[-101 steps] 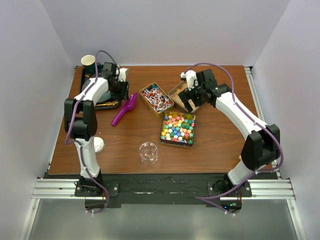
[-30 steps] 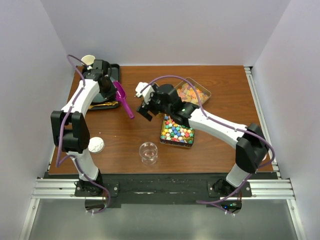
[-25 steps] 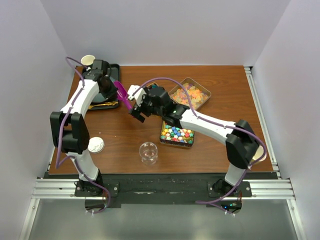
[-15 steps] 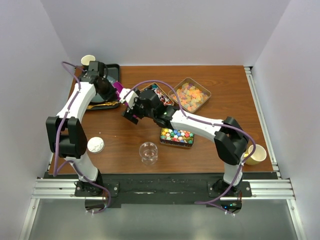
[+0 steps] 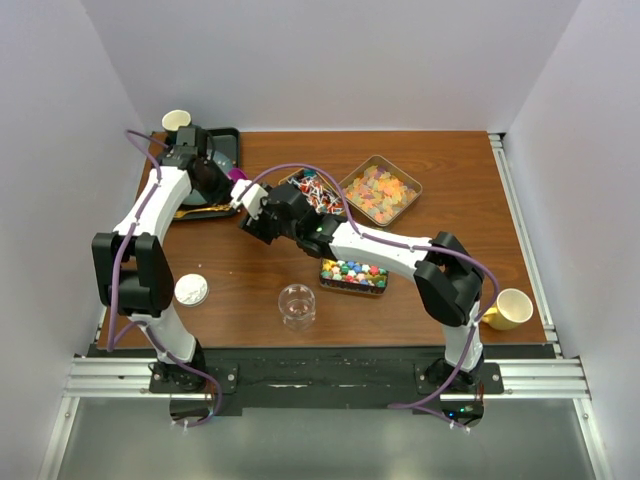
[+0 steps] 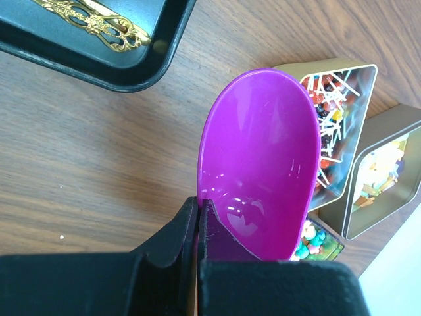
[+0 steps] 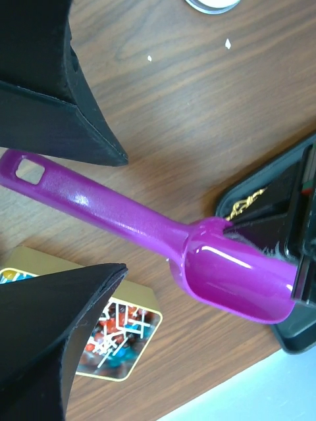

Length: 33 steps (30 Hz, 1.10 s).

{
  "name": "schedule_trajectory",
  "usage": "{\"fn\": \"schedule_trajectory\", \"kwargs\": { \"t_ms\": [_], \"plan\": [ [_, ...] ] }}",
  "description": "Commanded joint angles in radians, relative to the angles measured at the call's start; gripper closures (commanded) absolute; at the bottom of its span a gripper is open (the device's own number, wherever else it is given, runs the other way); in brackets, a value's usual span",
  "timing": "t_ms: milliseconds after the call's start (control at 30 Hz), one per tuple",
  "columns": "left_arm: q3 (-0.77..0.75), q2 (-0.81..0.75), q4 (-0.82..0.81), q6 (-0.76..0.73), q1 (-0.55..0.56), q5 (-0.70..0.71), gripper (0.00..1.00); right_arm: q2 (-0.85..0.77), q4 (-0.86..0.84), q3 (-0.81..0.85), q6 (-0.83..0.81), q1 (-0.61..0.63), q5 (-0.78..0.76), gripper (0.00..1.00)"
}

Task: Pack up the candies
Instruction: Pick up the spatula from the center of the board.

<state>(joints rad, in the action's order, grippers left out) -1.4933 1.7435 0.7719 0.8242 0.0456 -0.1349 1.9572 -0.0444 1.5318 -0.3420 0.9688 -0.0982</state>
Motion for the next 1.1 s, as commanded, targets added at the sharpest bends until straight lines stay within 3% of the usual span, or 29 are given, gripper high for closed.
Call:
{"fn": "schedule_trajectory", "kwargs": {
  "t_ms": [0,333,733,900,933,1000,1067],
  "plan": [
    [0.002,-0.061,-0.028,0.012,-0.007,-0.034,1.0,-0.009,-0.022,0.028,-0.006,0.005,-0.044,0.37],
    [0.033,-0.079,-0.046,0.013,-0.007,-0.048,1.0,0.048,0.02,0.082,0.005,0.005,-0.06,0.41],
    [0.045,-0.081,-0.06,0.013,-0.007,-0.061,1.0,0.058,0.04,0.083,-0.012,0.007,-0.087,0.57],
    [0.059,-0.084,-0.095,0.003,-0.013,-0.121,1.0,0.063,0.04,0.074,-0.038,0.007,-0.086,0.8],
    [0.064,-0.085,-0.126,-0.003,-0.016,-0.137,1.0,0.063,0.041,0.073,-0.041,0.005,-0.08,0.97],
    [0.1,-0.096,-0.187,-0.028,-0.039,-0.257,1.0,0.043,0.034,0.065,-0.054,0.001,-0.084,1.0],
    [0.14,-0.099,-0.302,-0.039,-0.087,-0.424,0.87,0.028,0.041,0.062,-0.061,-0.016,-0.052,1.0]
  ]
}}
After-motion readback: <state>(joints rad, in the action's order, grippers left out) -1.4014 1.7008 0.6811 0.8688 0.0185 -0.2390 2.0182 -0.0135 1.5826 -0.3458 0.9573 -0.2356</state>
